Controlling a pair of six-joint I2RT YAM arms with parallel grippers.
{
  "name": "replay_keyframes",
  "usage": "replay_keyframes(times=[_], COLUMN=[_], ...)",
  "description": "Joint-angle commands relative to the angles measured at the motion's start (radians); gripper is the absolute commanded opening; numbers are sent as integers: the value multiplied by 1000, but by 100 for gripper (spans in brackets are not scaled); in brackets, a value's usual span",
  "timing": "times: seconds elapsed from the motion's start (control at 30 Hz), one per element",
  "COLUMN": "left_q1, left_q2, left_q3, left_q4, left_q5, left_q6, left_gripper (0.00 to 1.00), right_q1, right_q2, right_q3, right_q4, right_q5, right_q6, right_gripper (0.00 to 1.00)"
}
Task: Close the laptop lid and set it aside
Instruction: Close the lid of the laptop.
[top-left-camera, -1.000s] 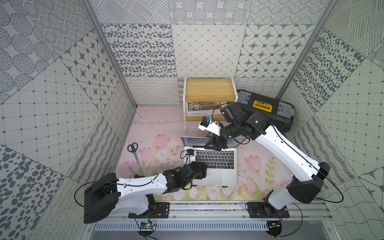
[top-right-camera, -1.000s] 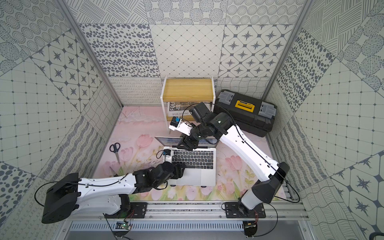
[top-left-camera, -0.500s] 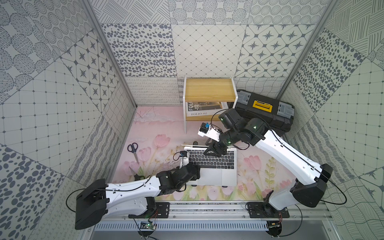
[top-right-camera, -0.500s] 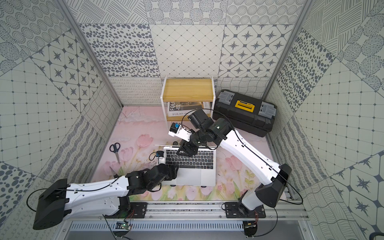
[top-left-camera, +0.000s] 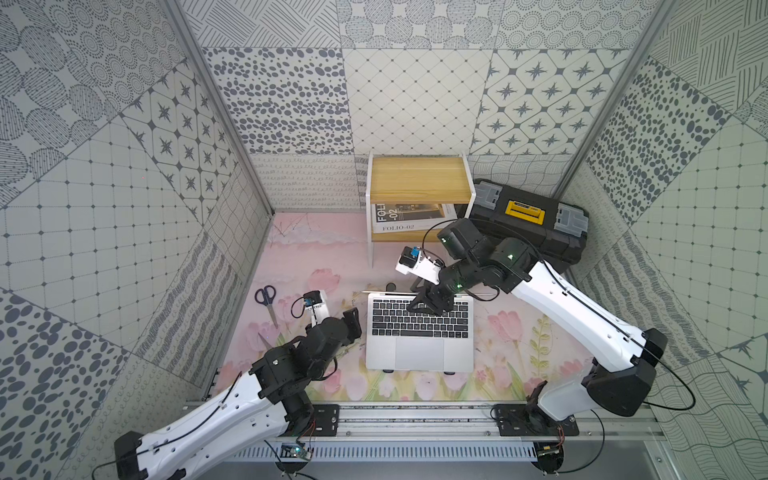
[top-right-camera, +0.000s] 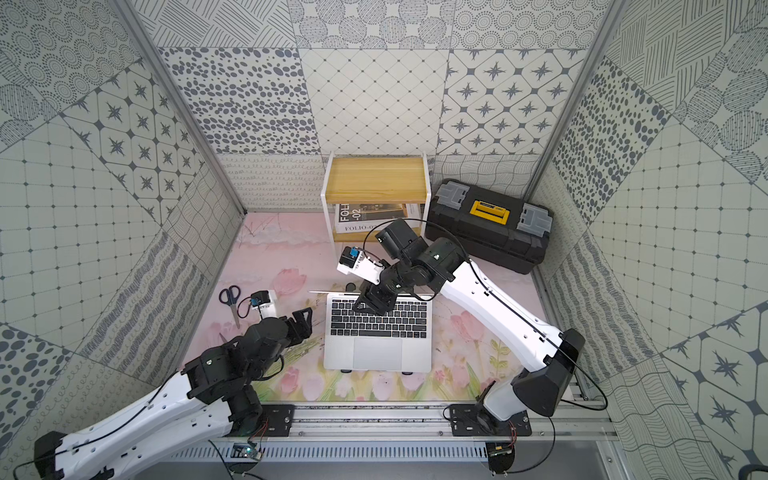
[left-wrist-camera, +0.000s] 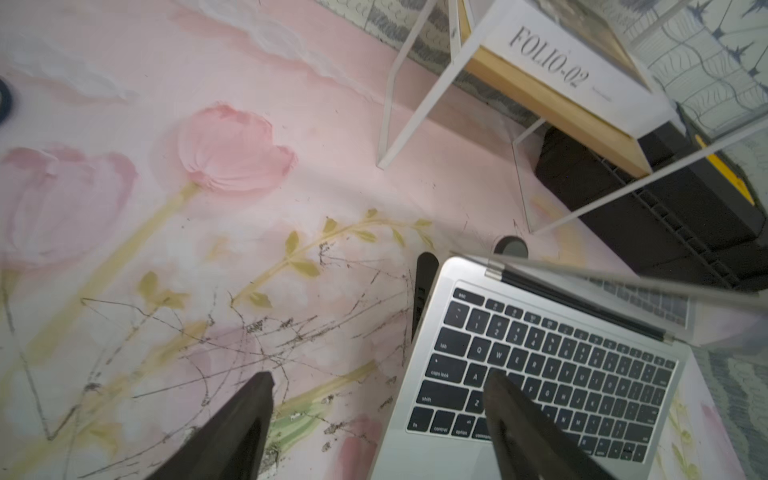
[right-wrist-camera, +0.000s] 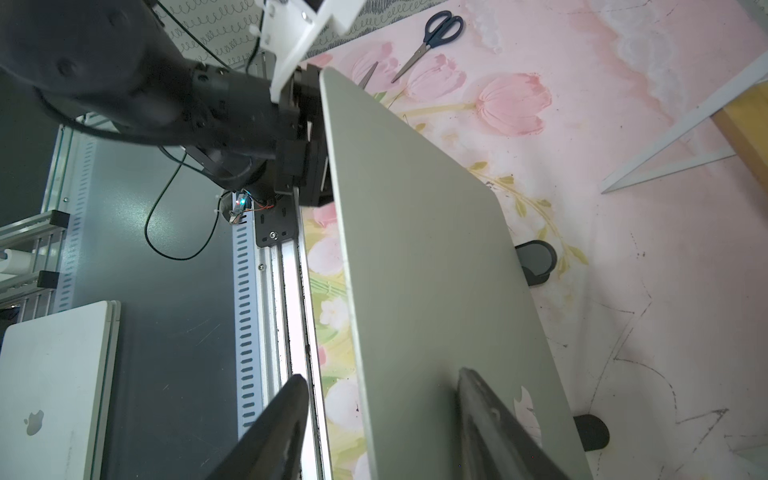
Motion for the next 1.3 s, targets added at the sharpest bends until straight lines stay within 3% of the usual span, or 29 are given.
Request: replay_keyframes(times=[0.0, 0.17, 0.33, 0.5, 0.77, 1.27], left_q1=[113, 219, 233, 237, 237, 237], left_q2=[-25, 85, 209, 361, 438, 499], left_q3=[124, 303, 473, 593, 483, 329], left_q4=[-78, -14, 36, -1, 115, 150], left_q5=[-83, 52, 228, 438, 661, 733], left_q6=[210, 358, 504, 553, 537, 493], left_gripper=[83, 84, 85, 86, 87, 85], right_q1=[29, 58, 90, 121, 140, 140], right_q2=[-21, -24, -26, -28, -66, -103], right_q3=[-31, -71, -110, -149, -262, -383], right_q4=[-30, -7, 29, 50, 116, 204], right_q5=[-43, -54, -53, -76, -100, -108], right_q6=[29, 48, 64, 74, 109, 171], right_gripper=[61, 64, 67, 74, 77, 78])
